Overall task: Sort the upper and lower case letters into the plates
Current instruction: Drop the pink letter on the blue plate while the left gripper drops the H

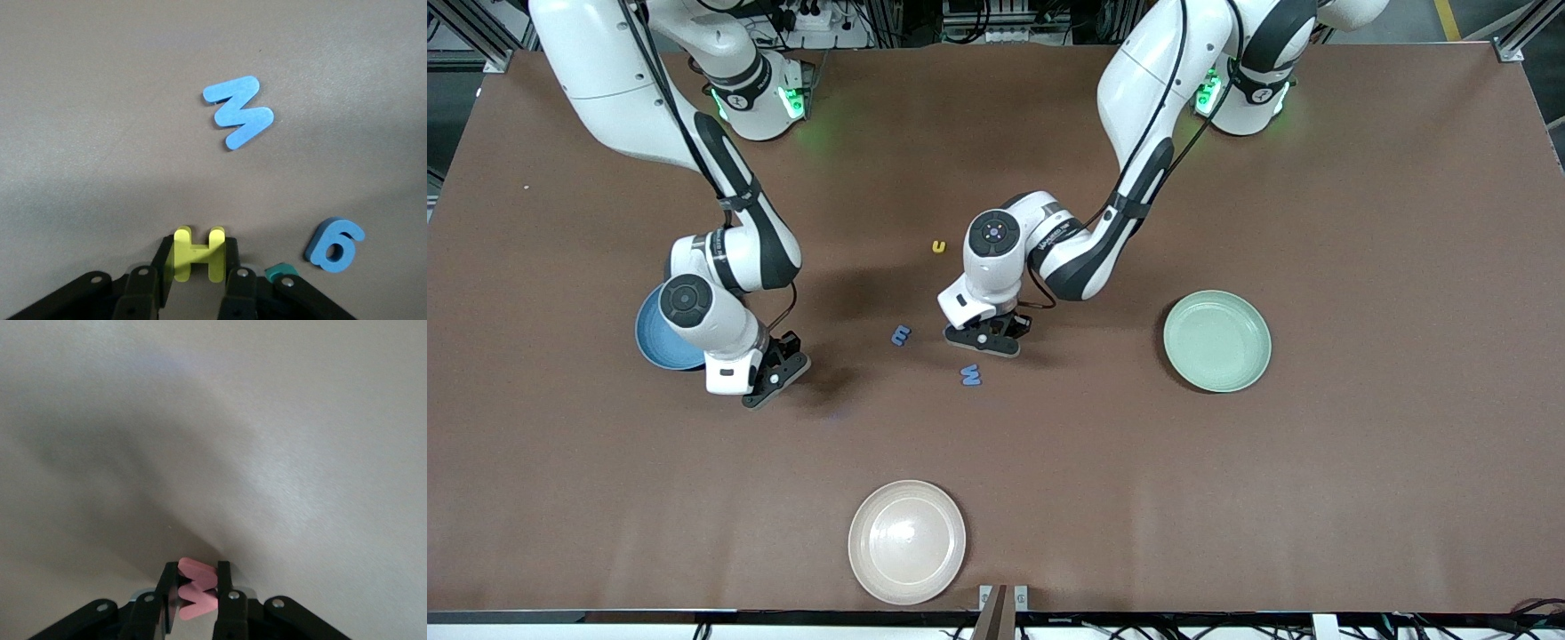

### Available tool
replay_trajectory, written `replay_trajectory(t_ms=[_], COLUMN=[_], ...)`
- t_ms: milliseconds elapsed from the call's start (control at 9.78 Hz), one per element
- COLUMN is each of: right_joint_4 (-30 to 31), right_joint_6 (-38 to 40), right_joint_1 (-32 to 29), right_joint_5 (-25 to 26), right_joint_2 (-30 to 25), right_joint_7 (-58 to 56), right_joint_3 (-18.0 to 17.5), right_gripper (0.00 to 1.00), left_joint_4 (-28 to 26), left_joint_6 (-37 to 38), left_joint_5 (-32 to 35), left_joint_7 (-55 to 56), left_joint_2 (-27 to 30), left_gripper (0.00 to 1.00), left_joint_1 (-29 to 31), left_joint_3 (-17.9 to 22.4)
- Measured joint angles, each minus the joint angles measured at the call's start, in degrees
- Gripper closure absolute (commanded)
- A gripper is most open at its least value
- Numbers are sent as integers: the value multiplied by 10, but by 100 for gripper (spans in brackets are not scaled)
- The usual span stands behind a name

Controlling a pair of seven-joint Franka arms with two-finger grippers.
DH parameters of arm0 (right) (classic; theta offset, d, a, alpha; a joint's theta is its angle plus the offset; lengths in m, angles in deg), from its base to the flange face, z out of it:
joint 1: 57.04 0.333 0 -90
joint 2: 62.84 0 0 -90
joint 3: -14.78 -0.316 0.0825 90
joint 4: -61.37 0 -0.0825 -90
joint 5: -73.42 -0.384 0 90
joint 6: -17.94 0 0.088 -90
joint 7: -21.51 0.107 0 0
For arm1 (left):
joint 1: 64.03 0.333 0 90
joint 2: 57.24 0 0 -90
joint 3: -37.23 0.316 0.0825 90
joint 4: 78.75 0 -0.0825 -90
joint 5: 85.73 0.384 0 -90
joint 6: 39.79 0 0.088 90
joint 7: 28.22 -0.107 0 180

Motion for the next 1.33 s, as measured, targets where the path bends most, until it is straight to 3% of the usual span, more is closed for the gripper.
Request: replay_trajectory(t_ms=[307, 614, 716, 818, 921, 1023, 1330], right_joint_4=[-18, -17, -15, -10, -6, -4, -1], right_joint_6=[98, 192, 216, 226, 227, 227, 226], right_joint_1=[-47, -104, -127, -142, -149, -152, -151], right_joint_5=[0, 2, 2, 2, 2, 3, 2], right_joint_2=[-53, -100, -110, -120, -125, -125, -126], right_joint_7=[-2, -49, -75, -95, -105, -106, -103], right_joint_3=[5, 8, 8, 9, 9, 9, 5], right_gripper=[100, 100, 84, 8, 0, 0, 0], left_joint_4=[7, 12, 12, 10, 0, -26, -173], left_joint_6=[22, 126, 171, 211, 237, 249, 226], left_joint_5=[0, 0, 0, 0, 0, 0, 0], left_joint_7=[-19, -146, -203, -255, -303, -349, -461], left_joint_2=[4, 38, 55, 75, 99, 129, 234], left_gripper=[68, 68, 67, 67, 67, 67, 67], left_joint_1=[20, 80, 106, 135, 164, 197, 283], left_joint_3=[6, 7, 7, 8, 8, 7, 7])
